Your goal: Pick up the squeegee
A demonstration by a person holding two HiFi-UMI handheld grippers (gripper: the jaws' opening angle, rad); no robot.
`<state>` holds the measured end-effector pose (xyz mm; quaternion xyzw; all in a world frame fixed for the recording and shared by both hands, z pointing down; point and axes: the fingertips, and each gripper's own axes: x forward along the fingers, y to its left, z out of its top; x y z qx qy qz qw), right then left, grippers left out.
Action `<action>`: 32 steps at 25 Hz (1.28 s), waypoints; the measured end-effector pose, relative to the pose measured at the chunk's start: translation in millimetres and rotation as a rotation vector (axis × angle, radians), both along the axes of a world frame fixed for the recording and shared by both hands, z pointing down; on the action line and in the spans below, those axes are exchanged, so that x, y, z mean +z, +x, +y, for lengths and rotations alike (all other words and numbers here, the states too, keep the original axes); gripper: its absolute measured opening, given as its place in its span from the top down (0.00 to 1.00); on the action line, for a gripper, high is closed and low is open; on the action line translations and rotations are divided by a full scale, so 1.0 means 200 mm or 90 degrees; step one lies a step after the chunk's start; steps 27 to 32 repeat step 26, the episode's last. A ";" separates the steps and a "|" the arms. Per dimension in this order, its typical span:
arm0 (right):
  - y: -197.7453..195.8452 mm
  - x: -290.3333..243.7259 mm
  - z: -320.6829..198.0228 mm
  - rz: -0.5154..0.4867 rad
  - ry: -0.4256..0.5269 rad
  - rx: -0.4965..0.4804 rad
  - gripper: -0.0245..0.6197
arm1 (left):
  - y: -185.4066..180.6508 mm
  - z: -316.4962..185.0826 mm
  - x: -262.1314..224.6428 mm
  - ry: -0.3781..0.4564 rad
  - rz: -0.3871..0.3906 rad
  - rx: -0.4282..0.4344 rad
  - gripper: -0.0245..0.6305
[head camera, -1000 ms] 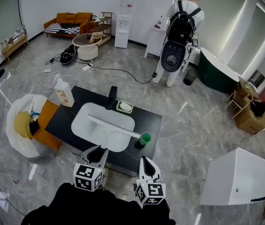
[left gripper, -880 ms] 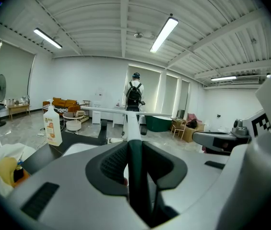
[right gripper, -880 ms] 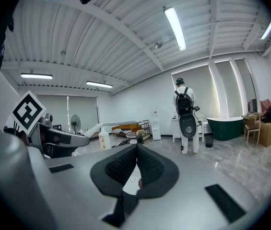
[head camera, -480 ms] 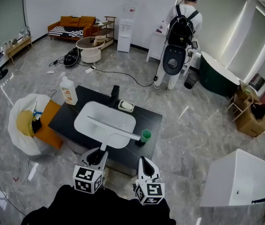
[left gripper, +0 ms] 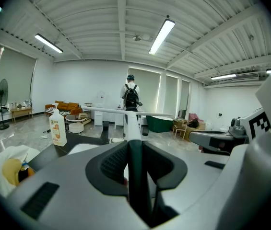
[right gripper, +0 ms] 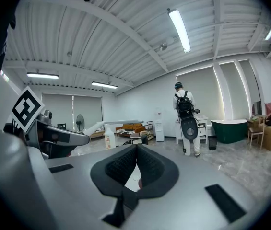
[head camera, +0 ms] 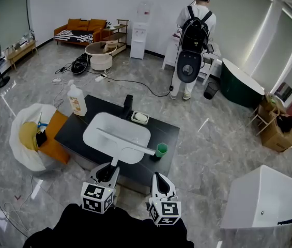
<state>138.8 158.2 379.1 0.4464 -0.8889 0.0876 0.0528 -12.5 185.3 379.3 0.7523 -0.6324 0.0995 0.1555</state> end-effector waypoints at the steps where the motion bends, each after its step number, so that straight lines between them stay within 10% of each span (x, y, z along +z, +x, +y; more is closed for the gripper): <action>1: 0.00 0.00 0.00 0.000 0.002 -0.001 0.94 | 0.00 0.00 0.00 0.000 0.000 0.000 0.80; 32: -0.16 0.01 0.03 0.005 0.000 -0.004 0.94 | -0.14 0.03 0.01 0.001 0.006 0.002 0.80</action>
